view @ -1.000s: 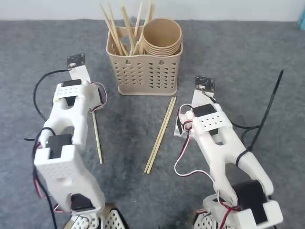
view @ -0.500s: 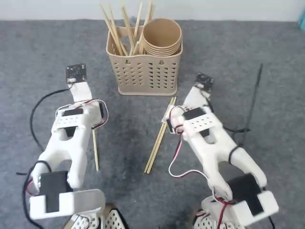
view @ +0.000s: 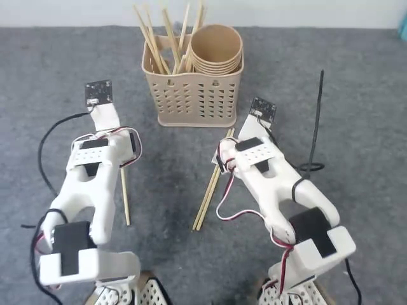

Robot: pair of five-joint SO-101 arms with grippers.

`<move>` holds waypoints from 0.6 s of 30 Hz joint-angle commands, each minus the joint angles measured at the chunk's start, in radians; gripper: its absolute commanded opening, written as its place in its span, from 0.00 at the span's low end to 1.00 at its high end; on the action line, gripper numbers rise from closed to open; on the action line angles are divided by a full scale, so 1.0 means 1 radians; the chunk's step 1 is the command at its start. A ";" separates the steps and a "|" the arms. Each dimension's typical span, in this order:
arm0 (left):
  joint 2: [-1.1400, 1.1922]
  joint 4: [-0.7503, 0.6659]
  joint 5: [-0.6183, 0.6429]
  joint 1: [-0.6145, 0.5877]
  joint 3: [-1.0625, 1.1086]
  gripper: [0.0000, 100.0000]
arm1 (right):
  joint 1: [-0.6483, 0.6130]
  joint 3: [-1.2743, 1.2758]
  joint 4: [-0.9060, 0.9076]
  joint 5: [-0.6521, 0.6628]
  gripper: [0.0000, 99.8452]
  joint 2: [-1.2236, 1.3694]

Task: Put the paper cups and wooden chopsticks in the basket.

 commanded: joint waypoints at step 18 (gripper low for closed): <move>-0.006 0.005 -0.009 -0.012 -0.044 0.01 | -0.033 0.002 -0.081 0.044 0.10 -0.016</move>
